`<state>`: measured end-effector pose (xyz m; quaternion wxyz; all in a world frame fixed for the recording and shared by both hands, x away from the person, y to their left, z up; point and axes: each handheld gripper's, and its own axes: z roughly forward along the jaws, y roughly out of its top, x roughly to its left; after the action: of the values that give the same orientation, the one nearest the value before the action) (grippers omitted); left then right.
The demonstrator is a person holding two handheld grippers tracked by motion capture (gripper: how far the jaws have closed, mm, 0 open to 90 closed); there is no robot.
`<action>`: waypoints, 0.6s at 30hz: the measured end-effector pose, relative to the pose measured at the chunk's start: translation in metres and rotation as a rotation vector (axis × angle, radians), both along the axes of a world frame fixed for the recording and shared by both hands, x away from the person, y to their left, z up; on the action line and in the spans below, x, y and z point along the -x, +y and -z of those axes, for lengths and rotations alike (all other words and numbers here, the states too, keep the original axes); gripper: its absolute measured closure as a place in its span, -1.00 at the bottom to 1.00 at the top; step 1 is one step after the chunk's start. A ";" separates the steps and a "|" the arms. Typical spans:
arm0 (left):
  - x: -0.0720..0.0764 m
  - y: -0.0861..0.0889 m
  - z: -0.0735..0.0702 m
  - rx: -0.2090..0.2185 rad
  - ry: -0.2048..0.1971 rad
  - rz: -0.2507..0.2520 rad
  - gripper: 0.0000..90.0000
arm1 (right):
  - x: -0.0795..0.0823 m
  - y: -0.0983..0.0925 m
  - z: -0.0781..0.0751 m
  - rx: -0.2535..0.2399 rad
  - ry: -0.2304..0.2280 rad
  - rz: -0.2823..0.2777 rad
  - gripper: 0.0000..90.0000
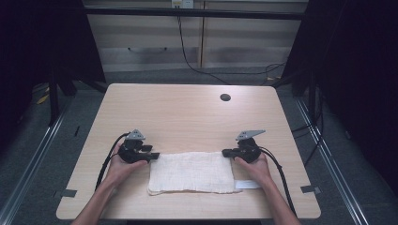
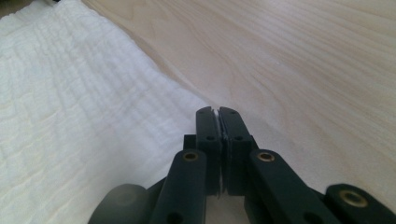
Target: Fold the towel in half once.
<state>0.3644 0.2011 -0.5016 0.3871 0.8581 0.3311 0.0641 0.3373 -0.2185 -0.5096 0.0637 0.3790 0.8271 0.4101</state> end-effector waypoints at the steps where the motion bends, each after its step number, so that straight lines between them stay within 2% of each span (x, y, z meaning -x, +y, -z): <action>1: 0.001 0.000 0.000 -0.003 0.000 0.001 0.09 | 0.000 0.000 0.000 0.000 0.001 0.001 0.94; 8: 0.002 0.000 0.000 -0.009 -0.013 0.014 0.11 | 0.000 0.000 0.000 -0.003 0.002 0.006 0.94; 10: 0.002 0.000 0.001 0.000 -0.014 0.014 0.11 | -0.001 0.000 0.001 -0.012 0.005 0.007 0.94; 14: 0.003 0.002 0.001 0.020 0.013 0.051 0.09 | -0.002 -0.001 0.001 -0.017 0.009 0.008 0.94; 15: 0.005 0.002 0.001 0.016 0.007 0.059 0.09 | -0.002 -0.001 0.001 -0.019 0.011 0.010 0.94; 17: 0.006 0.003 0.001 0.024 0.014 0.072 0.17 | -0.002 -0.001 0.001 -0.019 0.011 0.011 0.94; 18: 0.009 0.004 0.000 0.010 0.000 0.076 0.28 | -0.002 -0.001 0.001 -0.020 0.011 0.015 0.94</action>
<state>0.3552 0.2054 -0.5020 0.3935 0.8682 0.2984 0.0477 0.3394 -0.2195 -0.5110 0.0584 0.3880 0.8205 0.4158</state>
